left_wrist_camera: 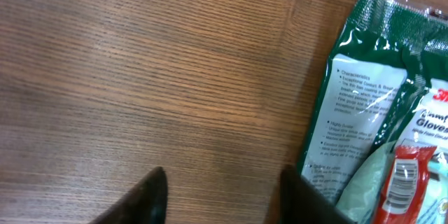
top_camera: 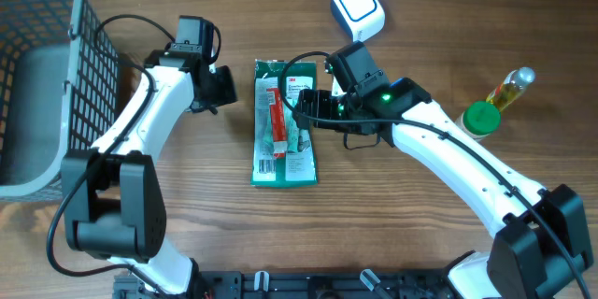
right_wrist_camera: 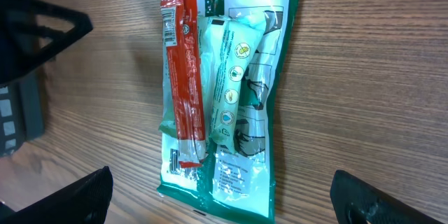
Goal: Scan the item barcode
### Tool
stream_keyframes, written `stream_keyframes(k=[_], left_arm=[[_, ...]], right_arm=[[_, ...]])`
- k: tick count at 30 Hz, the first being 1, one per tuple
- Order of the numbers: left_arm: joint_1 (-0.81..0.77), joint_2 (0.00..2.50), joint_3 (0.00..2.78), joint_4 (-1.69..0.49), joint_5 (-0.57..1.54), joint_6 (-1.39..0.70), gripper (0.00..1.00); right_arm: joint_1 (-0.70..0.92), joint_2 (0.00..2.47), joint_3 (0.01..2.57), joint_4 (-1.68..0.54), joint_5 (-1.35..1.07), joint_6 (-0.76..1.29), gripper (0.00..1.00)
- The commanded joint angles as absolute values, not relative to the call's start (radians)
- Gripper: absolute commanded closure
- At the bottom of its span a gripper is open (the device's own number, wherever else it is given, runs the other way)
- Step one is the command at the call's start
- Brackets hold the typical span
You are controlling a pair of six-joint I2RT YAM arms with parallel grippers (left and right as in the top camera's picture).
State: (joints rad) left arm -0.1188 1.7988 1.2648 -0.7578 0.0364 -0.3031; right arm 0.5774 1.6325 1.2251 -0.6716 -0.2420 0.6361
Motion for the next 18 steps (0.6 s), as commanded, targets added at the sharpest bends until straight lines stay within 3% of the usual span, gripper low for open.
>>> stream_keyframes(k=[1, 5, 18], left_arm=[[-0.115, 1.782, 1.260, -0.756, 0.063, -0.303, 0.83], [-0.115, 1.782, 1.260, -0.756, 0.063, -0.303, 0.87], [-0.115, 1.784, 1.260, -0.764, 0.061, -0.303, 0.81]], right_arm=[[0.580, 1.648, 1.215, -0.669, -0.225, 0.658, 0.00], [0.580, 1.648, 1.215, -0.669, -0.225, 0.657, 0.00], [0.580, 1.648, 1.215, -0.587, -0.249, 0.670, 0.00]])
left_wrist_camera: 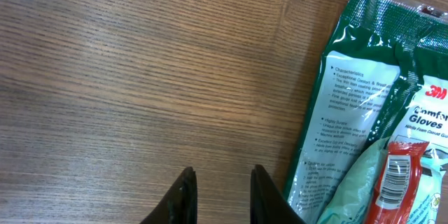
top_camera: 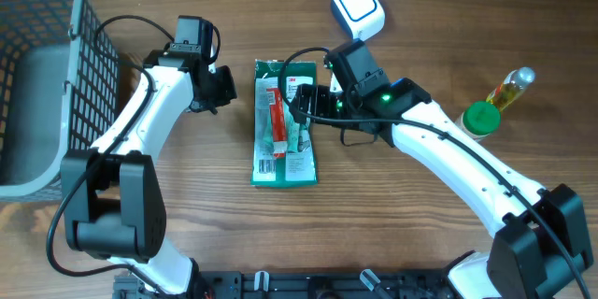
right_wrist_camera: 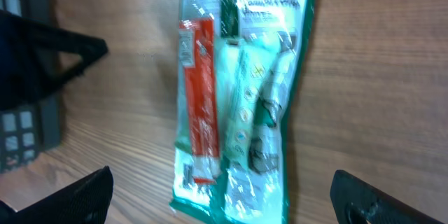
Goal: Scan the item barcode
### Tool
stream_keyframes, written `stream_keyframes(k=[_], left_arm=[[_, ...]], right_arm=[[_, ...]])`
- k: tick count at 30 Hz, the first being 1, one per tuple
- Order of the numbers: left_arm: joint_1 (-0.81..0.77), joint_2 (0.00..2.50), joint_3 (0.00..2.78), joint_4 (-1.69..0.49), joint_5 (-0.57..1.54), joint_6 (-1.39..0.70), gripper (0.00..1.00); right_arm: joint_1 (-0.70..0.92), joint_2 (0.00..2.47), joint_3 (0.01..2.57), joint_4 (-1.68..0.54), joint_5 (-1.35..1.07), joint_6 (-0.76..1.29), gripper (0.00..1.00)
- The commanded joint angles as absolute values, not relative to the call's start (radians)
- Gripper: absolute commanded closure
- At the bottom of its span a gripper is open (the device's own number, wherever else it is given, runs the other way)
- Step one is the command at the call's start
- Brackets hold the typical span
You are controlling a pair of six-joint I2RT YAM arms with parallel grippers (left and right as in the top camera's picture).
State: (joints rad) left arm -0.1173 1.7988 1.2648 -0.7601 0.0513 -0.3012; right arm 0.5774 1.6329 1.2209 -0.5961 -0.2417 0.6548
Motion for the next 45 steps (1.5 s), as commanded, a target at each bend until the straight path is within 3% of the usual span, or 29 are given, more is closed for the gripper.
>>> stream_keyframes(k=[1, 7, 11, 13, 45], left_arm=[[-0.115, 1.785, 1.260, -0.764, 0.055, -0.303, 0.80], [-0.115, 1.810, 1.260, -0.758, 0.023, -0.313, 0.76], [-0.115, 1.841, 1.260, -0.749, -0.012, -0.360, 0.56], [-0.115, 1.843, 1.260, -0.746, -0.012, -0.356, 0.00], [-0.116, 1.843, 1.260, -0.720, -0.001, -0.352, 0.00]], right_arm=[[0.580, 1.648, 1.215, -0.591, -0.260, 0.670, 0.00], [0.587, 1.648, 1.215, -0.673, -0.275, 0.669, 0.02], [0.602, 1.649, 1.196, -0.674, -0.274, 0.668, 0.00], [0.605, 1.652, 1.182, -0.655, -0.274, 0.662, 0.00], [0.606, 1.663, 1.182, -0.656, -0.274, 0.655, 0.00]])
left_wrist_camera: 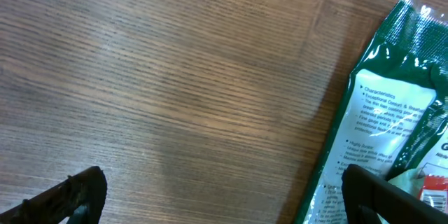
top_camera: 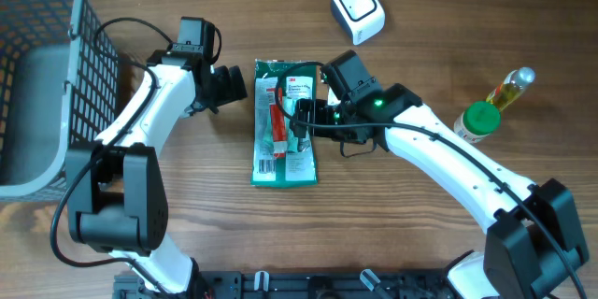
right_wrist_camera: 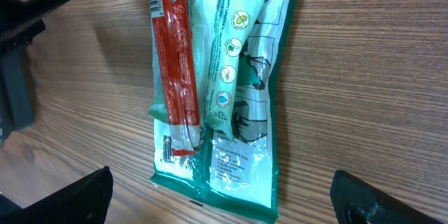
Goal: Scan the item barcode
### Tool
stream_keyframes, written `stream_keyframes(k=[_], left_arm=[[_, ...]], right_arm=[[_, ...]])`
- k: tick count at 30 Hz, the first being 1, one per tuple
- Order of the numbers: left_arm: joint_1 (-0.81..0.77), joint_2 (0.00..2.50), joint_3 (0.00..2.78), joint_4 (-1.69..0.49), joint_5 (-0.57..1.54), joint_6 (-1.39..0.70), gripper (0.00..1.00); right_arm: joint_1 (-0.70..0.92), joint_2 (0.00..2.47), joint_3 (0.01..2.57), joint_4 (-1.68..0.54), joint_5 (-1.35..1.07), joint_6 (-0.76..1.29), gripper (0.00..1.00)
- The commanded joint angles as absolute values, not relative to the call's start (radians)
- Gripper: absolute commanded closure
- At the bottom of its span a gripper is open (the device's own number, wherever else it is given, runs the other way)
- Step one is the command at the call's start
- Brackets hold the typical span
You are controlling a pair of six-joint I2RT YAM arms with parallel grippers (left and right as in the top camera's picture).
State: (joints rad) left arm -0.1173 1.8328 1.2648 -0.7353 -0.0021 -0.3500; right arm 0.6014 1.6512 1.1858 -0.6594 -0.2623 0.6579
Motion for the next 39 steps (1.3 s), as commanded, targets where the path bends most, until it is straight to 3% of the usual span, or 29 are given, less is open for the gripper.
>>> stream_keyframes(k=[1, 17, 23, 39], left_arm=[[-0.116, 1.843, 1.260, -0.721, -0.001, -0.352, 0.00], [-0.116, 1.843, 1.260, -0.721, -0.001, -0.352, 0.00], [-0.116, 1.843, 1.260, -0.721, -0.001, -0.352, 0.00], [-0.116, 1.843, 1.260, -0.721, -0.001, -0.352, 0.00]], right_arm=[[0.606, 1.663, 1.182, -0.656, -0.274, 0.655, 0.00], [0.606, 1.663, 1.182, -0.660, -0.275, 0.655, 0.00], [0.616, 1.663, 1.182, -0.659, -0.290, 0.654, 0.07], [0.659, 1.746, 1.182, -0.641, -0.324, 0.655, 0.11]])
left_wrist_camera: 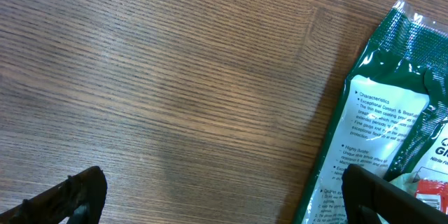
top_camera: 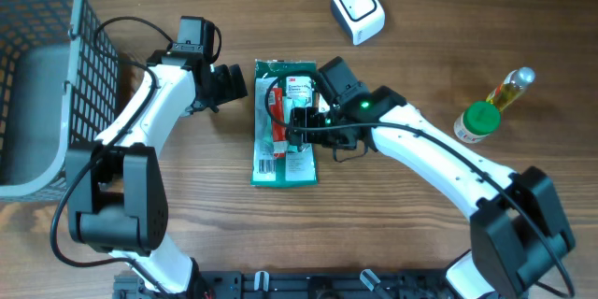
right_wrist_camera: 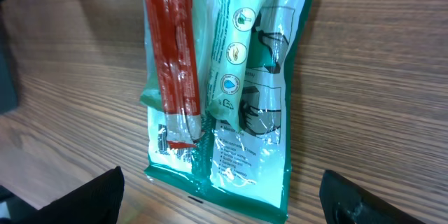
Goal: Scan the item barcode
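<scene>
A green glove package (top_camera: 285, 163) lies flat mid-table, with a red stick packet (top_camera: 277, 123) and a pale green packet (top_camera: 301, 140) resting on it. The white scanner (top_camera: 358, 7) stands at the back. My right gripper (top_camera: 297, 126) hovers open just over the package. In the right wrist view its gripper (right_wrist_camera: 220, 203) straddles the package (right_wrist_camera: 245, 154), with the red packet (right_wrist_camera: 171, 56) and pale green packet (right_wrist_camera: 241, 42) further ahead. My left gripper (top_camera: 235, 82) is open wide beside the package's upper left corner. In the left wrist view its gripper (left_wrist_camera: 220, 196) sits over bare wood, the package (left_wrist_camera: 392, 126) at the right.
A dark wire basket (top_camera: 56, 19) fills the left edge. At the right stand a small oil bottle (top_camera: 512, 89) and a green-lidded container (top_camera: 479, 119). The right arm's cable loops over the package top.
My right gripper has shifted a little left and closer to the package, which now fills more of its view. The left gripper stays open in the same place.
At first my left gripper was half open beside the package and the right open above its right side. Then the left jaws stood nearly shut. Later they were wide open, and the right gripper had moved over the package, where it now sits lower.
</scene>
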### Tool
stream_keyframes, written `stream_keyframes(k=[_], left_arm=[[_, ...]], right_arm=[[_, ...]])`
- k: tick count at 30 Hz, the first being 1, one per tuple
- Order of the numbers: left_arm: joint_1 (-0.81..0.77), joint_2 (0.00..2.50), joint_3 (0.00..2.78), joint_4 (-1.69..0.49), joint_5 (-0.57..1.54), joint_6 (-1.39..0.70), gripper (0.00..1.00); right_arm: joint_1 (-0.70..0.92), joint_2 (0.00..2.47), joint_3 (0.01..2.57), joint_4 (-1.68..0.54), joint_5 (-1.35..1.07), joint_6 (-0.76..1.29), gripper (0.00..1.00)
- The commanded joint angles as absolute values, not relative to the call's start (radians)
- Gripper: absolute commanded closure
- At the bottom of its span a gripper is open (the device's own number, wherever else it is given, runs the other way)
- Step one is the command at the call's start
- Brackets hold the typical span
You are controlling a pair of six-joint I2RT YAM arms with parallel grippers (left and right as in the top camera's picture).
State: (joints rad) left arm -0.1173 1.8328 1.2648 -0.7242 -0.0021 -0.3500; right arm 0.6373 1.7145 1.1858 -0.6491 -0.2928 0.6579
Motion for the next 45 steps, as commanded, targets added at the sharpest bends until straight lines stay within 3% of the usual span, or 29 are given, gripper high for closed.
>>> stream_keyframes(k=[1, 16, 21, 33, 42, 44, 45], left_arm=[[-0.116, 1.843, 1.260, -0.721, -0.001, -0.352, 0.00], [-0.116, 1.843, 1.260, -0.721, -0.001, -0.352, 0.00], [-0.116, 1.843, 1.260, -0.721, -0.001, -0.352, 0.00], [-0.116, 1.843, 1.260, -0.721, -0.001, -0.352, 0.00], [-0.116, 1.843, 1.260, -0.721, -0.001, -0.352, 0.00], [-0.116, 1.843, 1.260, -0.721, -0.001, -0.352, 0.00], [-0.116, 1.843, 1.260, -0.721, -0.001, -0.352, 0.00]], right_arm=[[0.664, 1.757, 1.182, -0.637, -0.323, 0.655, 0.11], [0.676, 1.862, 1.176, -0.582, -0.324, 0.657, 0.17], [0.678, 1.862, 1.176, -0.528, -0.411, 0.689, 0.30], [0.723, 1.934, 1.167, -0.417, -0.382, 0.743, 0.46], [0.701, 1.934, 1.167, -0.418, -0.427, 0.740, 0.66], [0.695, 1.934, 1.168, -0.434, -0.427, 0.739, 0.78], [0.690, 1.934, 1.168, -0.442, -0.428, 0.736, 0.91]])
